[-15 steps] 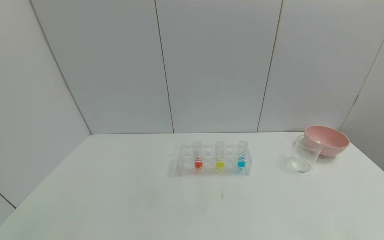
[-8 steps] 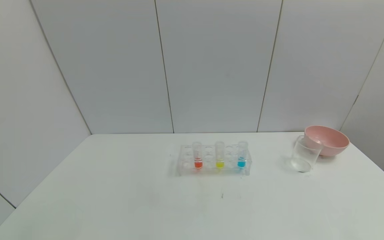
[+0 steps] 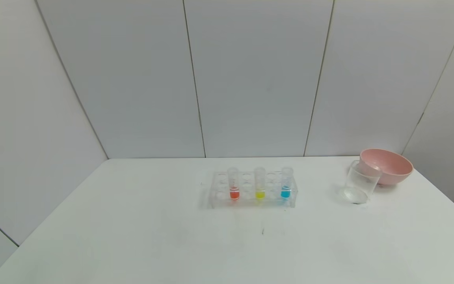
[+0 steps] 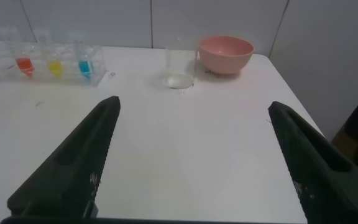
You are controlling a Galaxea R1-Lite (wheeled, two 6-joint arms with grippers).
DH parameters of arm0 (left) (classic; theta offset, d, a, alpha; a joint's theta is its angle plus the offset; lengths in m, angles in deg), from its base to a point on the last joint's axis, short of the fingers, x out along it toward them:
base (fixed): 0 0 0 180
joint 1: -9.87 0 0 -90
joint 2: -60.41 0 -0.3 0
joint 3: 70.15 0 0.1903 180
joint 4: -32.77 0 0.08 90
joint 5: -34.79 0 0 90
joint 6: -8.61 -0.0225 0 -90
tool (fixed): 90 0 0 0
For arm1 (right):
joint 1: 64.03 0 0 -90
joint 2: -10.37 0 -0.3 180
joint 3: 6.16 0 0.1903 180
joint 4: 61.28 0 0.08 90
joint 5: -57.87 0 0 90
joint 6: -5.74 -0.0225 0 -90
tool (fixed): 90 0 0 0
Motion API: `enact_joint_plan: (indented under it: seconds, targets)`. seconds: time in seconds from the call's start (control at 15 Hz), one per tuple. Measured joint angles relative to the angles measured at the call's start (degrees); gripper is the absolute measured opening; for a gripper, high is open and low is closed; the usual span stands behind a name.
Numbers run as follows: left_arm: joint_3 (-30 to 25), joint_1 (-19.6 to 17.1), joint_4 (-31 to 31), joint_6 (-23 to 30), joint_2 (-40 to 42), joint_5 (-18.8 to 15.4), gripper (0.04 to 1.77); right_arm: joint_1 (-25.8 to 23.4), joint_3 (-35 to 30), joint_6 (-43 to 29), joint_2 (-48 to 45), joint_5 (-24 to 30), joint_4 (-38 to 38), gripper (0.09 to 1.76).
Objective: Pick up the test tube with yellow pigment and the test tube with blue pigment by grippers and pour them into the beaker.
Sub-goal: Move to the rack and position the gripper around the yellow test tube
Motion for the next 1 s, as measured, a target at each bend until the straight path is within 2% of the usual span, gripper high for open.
enact_joint_plan:
  seconds: [0.33,0.73,0.87,1.0]
  targets:
    - [0.00,0.00,0.00,0.02,0.00,0.02,1.76,3.18,1.23,-1.34,18.36,0.09,-13.09,1.71]
    - [0.00,0.00,0.00,0.02,0.00,0.00,1.76,4.55,1.49,-2.18,52.27,-0.96,-45.45,1.71]
    - [0.00,0.00,0.00,0.02,0.00,0.00,1.76,7.72,0.74,-2.73,63.49,-5.90,-55.60,1.71]
    - [0.00,0.00,0.00,0.02,0.00,0.00,1.76,15.36,-0.17,-3.99,73.63,-14.35,-65.54,1.71]
